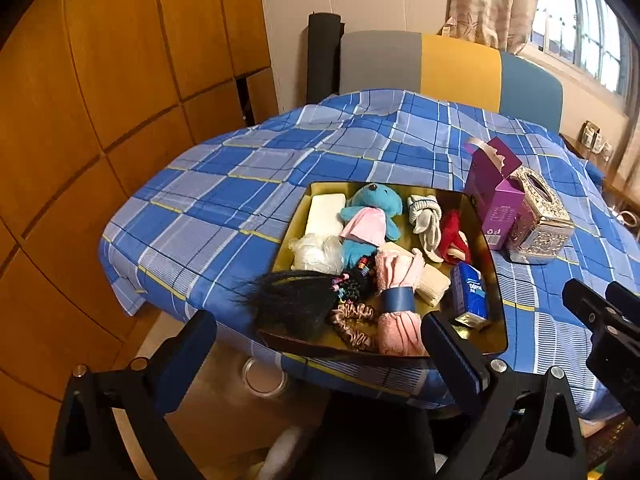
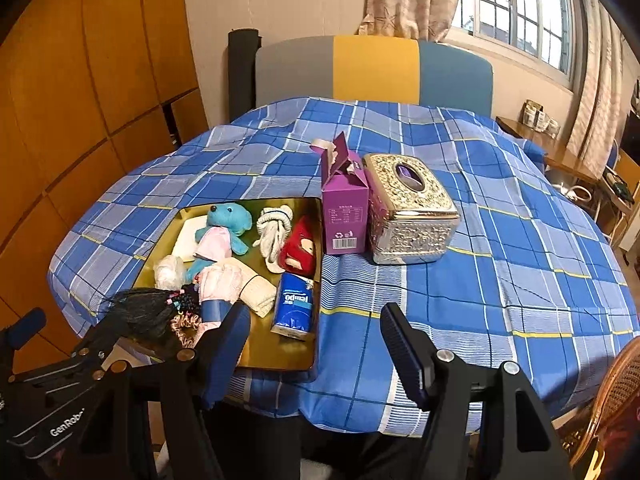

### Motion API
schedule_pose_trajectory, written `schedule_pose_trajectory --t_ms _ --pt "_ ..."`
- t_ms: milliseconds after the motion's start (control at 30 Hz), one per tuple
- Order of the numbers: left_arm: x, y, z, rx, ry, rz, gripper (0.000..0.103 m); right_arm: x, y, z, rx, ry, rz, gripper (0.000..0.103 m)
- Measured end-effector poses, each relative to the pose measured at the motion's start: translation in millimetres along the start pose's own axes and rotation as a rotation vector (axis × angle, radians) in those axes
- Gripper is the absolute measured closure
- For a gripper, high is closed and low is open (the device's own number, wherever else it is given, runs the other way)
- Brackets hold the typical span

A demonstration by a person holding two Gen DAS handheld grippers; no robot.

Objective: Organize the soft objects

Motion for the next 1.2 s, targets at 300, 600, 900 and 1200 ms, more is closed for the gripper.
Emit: schedule_pose_trajectory --t_ms 300,600,900,1200 --pt "0.2 -0.7 -4.1 -0.017 -0.012 -0.012 0.0 0.4 -2.8 -3.3 -0.013 0.004 -0.009 0.034" --pt "-0.6 -0.2 -5.3 -0.022 -0.019 -0.01 0.0 0.9 -4.1 -6.5 -0.024 0.01 -0.021 0.034" --pt "-0.5 -0.3 -4.6 -0.023 -0.019 -0.014 0.0 1.2 -4.5 -7.1 -0.023 0.011 -0.026 0.034" --pt "-0.2 -1.0 -4.8 -0.026 -0.021 -0.011 0.0 -0.1 -6.9 -4.6 -0.018 0.0 -0.039 0.034"
Point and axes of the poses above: each gripper's, at about its wrist camera, not at the fingertips, and z roughly the way its jaws point, y to its right, x to its top, the point moved 2 cm from there along z, roughly the way its jaws point, and after that the axes turned 7 degrees about -z, right-handed, at the moved point
